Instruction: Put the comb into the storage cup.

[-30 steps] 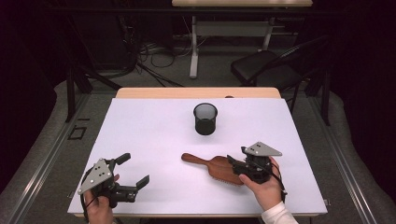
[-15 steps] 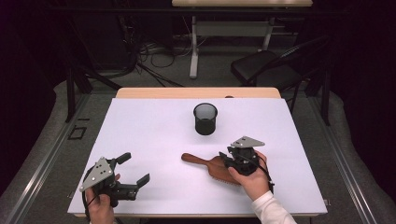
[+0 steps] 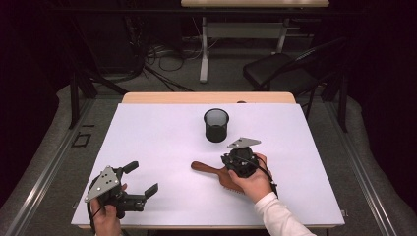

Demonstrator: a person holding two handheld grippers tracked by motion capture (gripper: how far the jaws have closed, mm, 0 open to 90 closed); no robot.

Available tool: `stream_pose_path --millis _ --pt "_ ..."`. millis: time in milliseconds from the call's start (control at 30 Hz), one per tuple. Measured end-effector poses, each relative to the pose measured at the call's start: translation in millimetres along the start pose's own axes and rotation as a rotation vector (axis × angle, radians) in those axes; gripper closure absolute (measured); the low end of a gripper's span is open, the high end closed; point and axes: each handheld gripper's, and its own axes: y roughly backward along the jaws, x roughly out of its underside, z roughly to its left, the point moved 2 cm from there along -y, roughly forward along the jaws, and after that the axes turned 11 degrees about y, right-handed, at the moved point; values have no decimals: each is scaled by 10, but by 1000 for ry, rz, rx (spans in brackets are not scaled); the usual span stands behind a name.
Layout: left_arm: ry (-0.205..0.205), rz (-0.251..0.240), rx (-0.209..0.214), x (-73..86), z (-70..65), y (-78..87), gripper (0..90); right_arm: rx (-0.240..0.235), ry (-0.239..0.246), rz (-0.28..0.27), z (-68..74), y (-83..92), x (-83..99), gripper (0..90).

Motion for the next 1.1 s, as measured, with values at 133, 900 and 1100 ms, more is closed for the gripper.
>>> stream_pose_path --millis 133,900,1100 --pt "4 -4 -2 0 0 5 3 -2 18 43 -3 -86 -57 900" --pt "7 11 -1 23 22 -19 3 -49 -15 270 -13 -693 -156 900" --pt "9 11 -3 27 26 -19 3 -66 -21 299 38 -734 -145 900"
